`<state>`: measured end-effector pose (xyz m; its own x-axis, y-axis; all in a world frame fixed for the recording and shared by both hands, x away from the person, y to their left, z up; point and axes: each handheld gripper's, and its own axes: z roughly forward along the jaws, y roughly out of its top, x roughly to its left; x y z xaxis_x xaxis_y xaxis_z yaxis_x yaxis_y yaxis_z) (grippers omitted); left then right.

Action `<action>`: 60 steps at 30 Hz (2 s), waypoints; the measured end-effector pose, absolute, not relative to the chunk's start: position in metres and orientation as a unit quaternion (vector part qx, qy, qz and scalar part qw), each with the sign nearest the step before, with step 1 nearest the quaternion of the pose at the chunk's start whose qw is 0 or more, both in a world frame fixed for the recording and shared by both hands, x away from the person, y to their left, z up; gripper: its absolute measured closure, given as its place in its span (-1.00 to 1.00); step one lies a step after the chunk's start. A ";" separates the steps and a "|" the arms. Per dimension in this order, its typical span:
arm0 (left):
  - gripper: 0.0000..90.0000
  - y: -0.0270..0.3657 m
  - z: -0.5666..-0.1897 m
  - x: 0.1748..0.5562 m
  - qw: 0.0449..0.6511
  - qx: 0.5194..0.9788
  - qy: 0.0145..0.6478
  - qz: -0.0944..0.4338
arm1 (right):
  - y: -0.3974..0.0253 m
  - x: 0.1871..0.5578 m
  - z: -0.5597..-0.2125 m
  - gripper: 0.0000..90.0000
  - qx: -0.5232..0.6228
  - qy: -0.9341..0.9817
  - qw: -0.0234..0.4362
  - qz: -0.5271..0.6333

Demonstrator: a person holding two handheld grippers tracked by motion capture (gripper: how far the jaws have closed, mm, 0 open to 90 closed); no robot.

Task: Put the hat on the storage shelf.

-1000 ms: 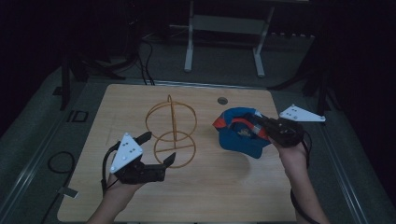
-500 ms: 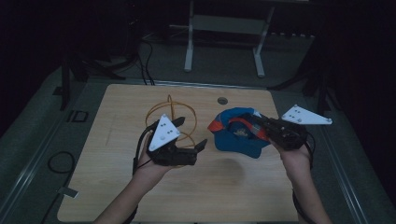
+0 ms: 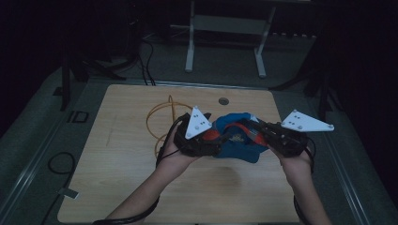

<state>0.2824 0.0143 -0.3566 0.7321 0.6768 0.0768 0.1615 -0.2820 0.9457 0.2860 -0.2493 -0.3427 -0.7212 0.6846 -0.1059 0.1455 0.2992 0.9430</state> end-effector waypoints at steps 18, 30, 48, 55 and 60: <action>0.58 -0.004 -0.354 0.300 0.511 0.782 0.272 0.231 | -0.245 0.275 -0.346 0.95 0.253 0.771 0.248 0.529; 0.98 -0.018 -0.351 0.291 0.501 0.776 0.251 0.291 | -0.245 0.267 -0.353 0.94 0.255 0.770 0.236 0.535; 0.99 -0.004 -0.345 0.283 0.546 0.756 0.202 0.300 | -0.265 0.238 -0.348 0.35 0.231 0.758 0.211 0.572; 0.99 0.013 -0.344 0.286 0.586 0.751 0.148 0.265 | -0.277 0.246 -0.356 0.26 0.257 0.759 0.221 0.557; 0.99 0.019 -0.345 0.287 0.603 0.752 0.101 0.247 | -0.275 0.246 -0.363 0.25 0.254 0.762 0.210 0.557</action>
<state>0.2868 0.0191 -0.3451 0.8573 0.4499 0.2502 -0.1468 -0.2522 0.9565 0.2463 -0.2754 -0.3635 -0.7835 0.6204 -0.0367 0.1534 0.2502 0.9560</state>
